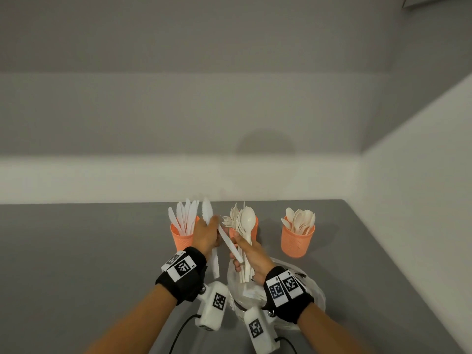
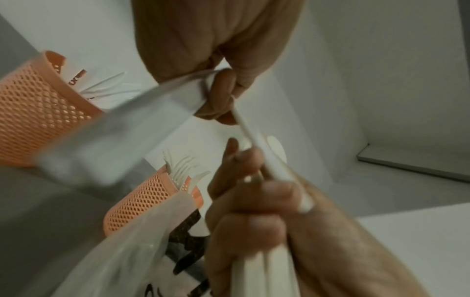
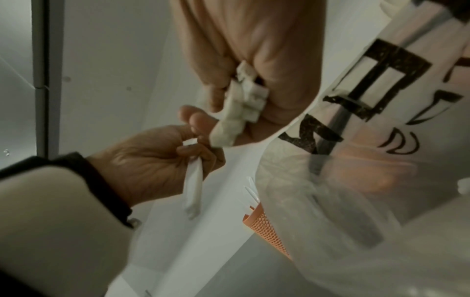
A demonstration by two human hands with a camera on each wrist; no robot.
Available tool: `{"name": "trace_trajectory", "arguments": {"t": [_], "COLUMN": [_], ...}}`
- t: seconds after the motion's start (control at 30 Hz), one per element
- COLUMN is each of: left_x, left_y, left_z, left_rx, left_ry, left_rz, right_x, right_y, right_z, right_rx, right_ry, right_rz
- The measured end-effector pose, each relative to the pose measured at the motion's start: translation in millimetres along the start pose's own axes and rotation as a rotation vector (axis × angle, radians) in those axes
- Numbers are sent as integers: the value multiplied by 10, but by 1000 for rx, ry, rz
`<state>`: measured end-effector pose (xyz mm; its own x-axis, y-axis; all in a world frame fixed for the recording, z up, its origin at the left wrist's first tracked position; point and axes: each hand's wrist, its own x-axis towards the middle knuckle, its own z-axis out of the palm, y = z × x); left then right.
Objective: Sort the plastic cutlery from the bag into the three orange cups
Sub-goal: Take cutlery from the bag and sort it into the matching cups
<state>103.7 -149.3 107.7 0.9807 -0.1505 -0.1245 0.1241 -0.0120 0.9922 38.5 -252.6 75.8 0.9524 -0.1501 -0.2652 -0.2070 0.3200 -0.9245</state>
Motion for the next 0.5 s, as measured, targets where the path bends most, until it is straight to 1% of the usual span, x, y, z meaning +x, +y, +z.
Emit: {"name": "trace_trajectory", "arguments": {"t": [0.1, 0.17, 0.23, 0.3, 0.37, 0.5], "left_x": [95, 137, 142, 148, 171, 199], "left_y": [19, 31, 67, 85, 87, 109], "left_z": [-53, -67, -84, -107, -136, -164], "left_rx": [-86, -214, -295, -276, -206, -146], "left_ry": [58, 45, -1, -54, -86, -114], "left_rz": [-25, -80, -121, -121, -96, -144], "right_x": [9, 7, 9, 4, -2, -15], "right_y": [13, 2, -23, -55, -86, -132], "right_z": [-45, -73, -87, -82, -67, -35], "right_rx": [49, 99, 148, 170, 189, 217], "right_ry": [-14, -62, -137, -208, -269, -379], "right_rz": [84, 138, 172, 193, 214, 251]}}
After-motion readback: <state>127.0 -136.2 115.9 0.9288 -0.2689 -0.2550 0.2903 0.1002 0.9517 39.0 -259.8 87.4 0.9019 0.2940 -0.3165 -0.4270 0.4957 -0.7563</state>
